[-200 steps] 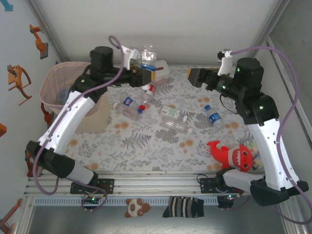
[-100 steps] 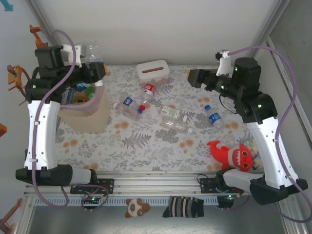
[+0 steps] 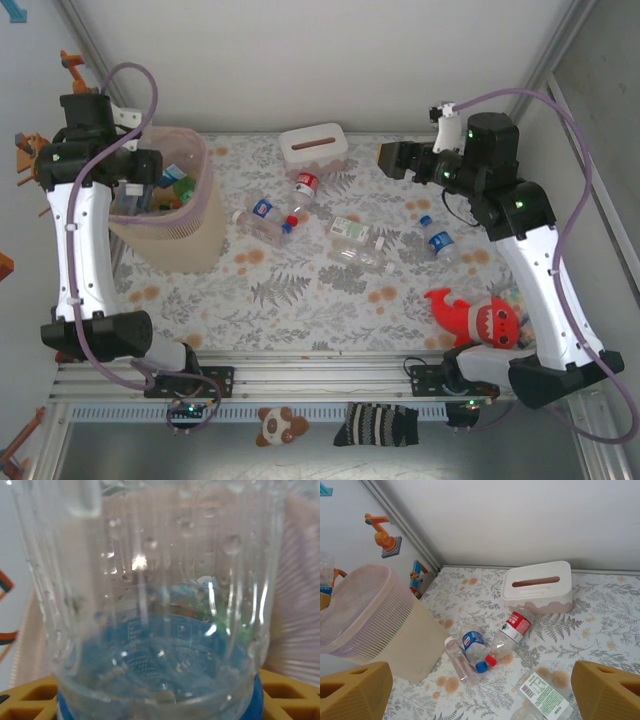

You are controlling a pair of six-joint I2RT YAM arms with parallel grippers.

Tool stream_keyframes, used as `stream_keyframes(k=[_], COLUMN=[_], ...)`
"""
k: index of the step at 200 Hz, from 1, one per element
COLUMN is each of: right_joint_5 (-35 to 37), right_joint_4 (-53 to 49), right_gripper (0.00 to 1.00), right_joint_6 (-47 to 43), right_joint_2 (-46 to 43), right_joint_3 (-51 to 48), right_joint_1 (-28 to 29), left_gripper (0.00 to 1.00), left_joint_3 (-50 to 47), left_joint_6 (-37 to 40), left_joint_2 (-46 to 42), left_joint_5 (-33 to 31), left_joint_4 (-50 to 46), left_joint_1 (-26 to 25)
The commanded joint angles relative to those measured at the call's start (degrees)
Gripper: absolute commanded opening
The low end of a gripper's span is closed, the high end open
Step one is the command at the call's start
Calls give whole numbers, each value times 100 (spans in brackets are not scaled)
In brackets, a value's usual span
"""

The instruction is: Put the plastic bottles in the bin

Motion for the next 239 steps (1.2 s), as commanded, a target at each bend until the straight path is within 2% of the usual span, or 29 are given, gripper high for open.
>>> stream_keyframes(k=[1,51,83,113,144,173,209,239], right_joint_5=[-154,-314,-402,-411,-407,-407,-407,-361], right_joint_4=[31,-18,-30,-32,-30,-30,-29,-27], right_gripper=[91,91,91,90,91,91,91,91], right_joint_6=[-209,-457,-582,-629,-630,-606,-587,-568], right_joint_2=[103,442,532,555,495,434,346,243], right_joint_3=[165,250,253,233,218,248,214,115], right_joint_1=[16,8,13,16,7,9,8,9], left_gripper=[60,61,64,68,83,87,87,76], left_joint_3=[73,-344,-634,-814,-725,-425,172,547], left_joint_6=[1033,1709,1666,1657,1577,1399,1033,735], left_joint_2=[185,510,568,604,578,389,338,549], left_joint_5=[-944,-1981,-2013,-1679,-1423,-1029,-251,111], left_joint_4=[48,423,556,634,539,377,114,-128], left_joint_1=[53,161,380,411,401,405,466,592])
